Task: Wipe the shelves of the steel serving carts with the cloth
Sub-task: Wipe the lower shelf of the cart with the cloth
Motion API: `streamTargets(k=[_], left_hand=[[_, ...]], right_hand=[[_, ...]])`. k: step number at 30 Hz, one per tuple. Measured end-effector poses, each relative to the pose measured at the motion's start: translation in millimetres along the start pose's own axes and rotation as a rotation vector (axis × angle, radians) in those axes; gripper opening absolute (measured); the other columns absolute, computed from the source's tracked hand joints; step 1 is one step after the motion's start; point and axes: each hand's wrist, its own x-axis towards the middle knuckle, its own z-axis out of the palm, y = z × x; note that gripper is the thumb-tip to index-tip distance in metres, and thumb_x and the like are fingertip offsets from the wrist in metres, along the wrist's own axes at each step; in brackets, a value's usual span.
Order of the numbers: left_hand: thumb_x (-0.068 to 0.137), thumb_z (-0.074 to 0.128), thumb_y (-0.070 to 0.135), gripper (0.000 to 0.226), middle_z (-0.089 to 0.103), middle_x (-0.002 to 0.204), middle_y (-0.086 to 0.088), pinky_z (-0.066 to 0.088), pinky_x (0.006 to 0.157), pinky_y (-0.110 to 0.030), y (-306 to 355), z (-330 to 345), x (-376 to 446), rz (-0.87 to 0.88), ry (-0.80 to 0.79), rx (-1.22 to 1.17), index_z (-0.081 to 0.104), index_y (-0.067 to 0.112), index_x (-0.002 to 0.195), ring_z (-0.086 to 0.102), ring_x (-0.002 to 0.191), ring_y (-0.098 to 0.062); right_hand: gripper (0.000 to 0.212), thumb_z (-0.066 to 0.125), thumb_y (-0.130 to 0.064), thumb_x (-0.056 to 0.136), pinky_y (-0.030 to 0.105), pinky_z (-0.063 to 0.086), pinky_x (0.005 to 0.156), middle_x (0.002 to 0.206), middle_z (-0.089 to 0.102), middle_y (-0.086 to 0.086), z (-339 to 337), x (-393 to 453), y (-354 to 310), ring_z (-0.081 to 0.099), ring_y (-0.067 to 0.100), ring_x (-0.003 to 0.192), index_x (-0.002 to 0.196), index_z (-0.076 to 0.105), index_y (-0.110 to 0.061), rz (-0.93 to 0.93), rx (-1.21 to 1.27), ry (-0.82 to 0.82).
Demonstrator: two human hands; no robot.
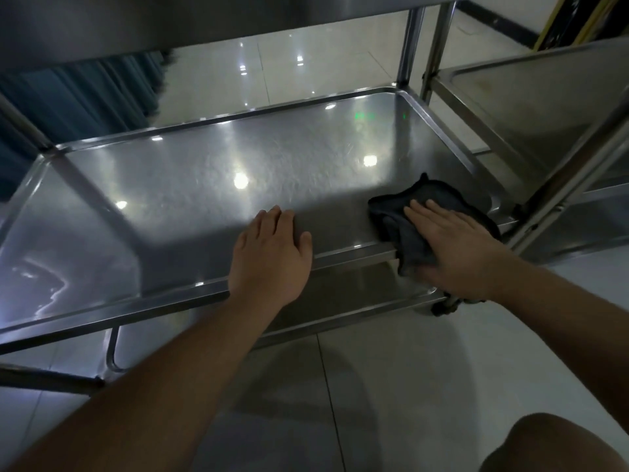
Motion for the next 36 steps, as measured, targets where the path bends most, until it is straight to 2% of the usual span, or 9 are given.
streamTargets(k=[7, 13, 17, 19, 20, 24, 29, 33, 36], left_hand=[[0.111, 0.024, 0.050, 0.062, 0.019, 0.174, -0.008, 0.013, 0.128, -0.047, -11, -2, -2, 0.054, -0.036, -0.115, 0.028, 0.019, 0.164, 0.013, 0.161, -0.027], [0.111, 0.041, 0.031, 0.053, 0.028, 0.171, -0.005, 0.020, 0.125, -0.046, -40, -18, -29, 0.183, 0.068, -0.228, 0.037, 0.015, 0.161, 0.022, 0.158, -0.024], [0.103, 0.050, 0.023, 0.039, 0.058, 0.145, -0.005, 0.042, 0.112, -0.039, -98, -35, -78, 0.337, 0.214, -0.184, 0.063, 0.012, 0.138, 0.053, 0.133, -0.023], [0.099, 0.054, 0.018, 0.034, 0.066, 0.131, -0.007, 0.049, 0.103, -0.042, -131, -36, -101, 0.438, 0.282, -0.140, 0.070, 0.009, 0.128, 0.062, 0.119, -0.026], [0.098, 0.056, 0.017, 0.033, 0.067, 0.127, -0.007, 0.050, 0.101, -0.043, -147, -33, -113, 0.479, 0.293, -0.117, 0.071, 0.008, 0.126, 0.063, 0.116, -0.027], [0.096, 0.055, 0.028, 0.039, 0.069, 0.126, -0.006, 0.046, 0.100, -0.037, -194, -1, -146, 0.398, 0.048, -0.025, 0.070, 0.014, 0.129, 0.062, 0.115, -0.026], [0.098, 0.057, 0.029, 0.032, 0.067, 0.120, -0.002, 0.048, 0.092, -0.038, -234, 57, -156, 0.115, -0.230, -0.045, 0.067, 0.020, 0.128, 0.060, 0.110, -0.026], [0.098, 0.058, 0.033, 0.022, 0.064, 0.112, 0.004, 0.050, 0.087, -0.038, -269, 89, -160, -0.025, -0.298, -0.036, 0.065, 0.028, 0.118, 0.059, 0.108, -0.022], [0.099, 0.055, 0.041, 0.041, 0.061, 0.129, 0.003, 0.049, 0.095, -0.037, -294, 104, -165, -0.109, -0.389, -0.001, 0.058, 0.029, 0.138, 0.057, 0.121, -0.022]], right_hand=[[0.072, 0.071, -0.006, 0.089, 0.038, 0.023, 0.122, 0.161, 0.041, 0.006, 25, -12, -67, 0.039, 0.025, 0.149, 0.155, 0.044, -0.012, -0.318, 0.096, 0.251], [0.059, 0.061, -0.003, 0.083, 0.052, 0.032, 0.119, 0.150, 0.054, 0.012, 50, -16, -149, 0.043, 0.031, 0.145, 0.142, 0.059, -0.006, -0.523, 0.114, 0.274], [0.058, 0.044, -0.020, 0.091, 0.028, 0.032, 0.118, 0.150, 0.056, 0.002, 65, -21, -187, 0.048, 0.019, 0.141, 0.148, 0.053, -0.019, -0.640, 0.174, 0.049], [0.051, 0.050, -0.034, 0.095, 0.003, 0.030, 0.101, 0.138, 0.061, -0.009, 70, -12, -198, 0.052, 0.006, 0.121, 0.145, 0.052, -0.031, -0.591, 0.302, -0.130], [0.042, 0.050, -0.037, 0.097, 0.001, 0.035, 0.091, 0.128, 0.062, -0.015, 73, -4, -201, 0.054, 0.003, 0.111, 0.139, 0.054, -0.037, -0.527, 0.363, -0.193], [0.020, 0.052, -0.030, 0.101, 0.021, 0.041, 0.073, 0.109, 0.058, -0.014, 104, 41, -201, 0.059, 0.012, 0.099, 0.119, 0.056, -0.039, -0.281, 0.382, -0.370], [0.044, 0.062, -0.032, 0.099, 0.042, 0.045, 0.109, 0.134, 0.063, -0.007, 153, 74, -205, 0.060, 0.016, 0.120, 0.143, 0.056, -0.035, -0.095, 0.579, -0.421], [0.035, 0.064, -0.022, 0.099, 0.048, 0.044, 0.112, 0.130, 0.067, -0.002, 181, 92, -223, 0.063, 0.021, 0.120, 0.127, 0.060, -0.041, -0.054, 0.757, -0.364], [0.031, 0.064, -0.020, 0.098, 0.046, 0.046, 0.109, 0.122, 0.071, -0.006, 196, 105, -248, 0.065, 0.021, 0.117, 0.113, 0.062, -0.047, -0.037, 0.875, -0.301]])
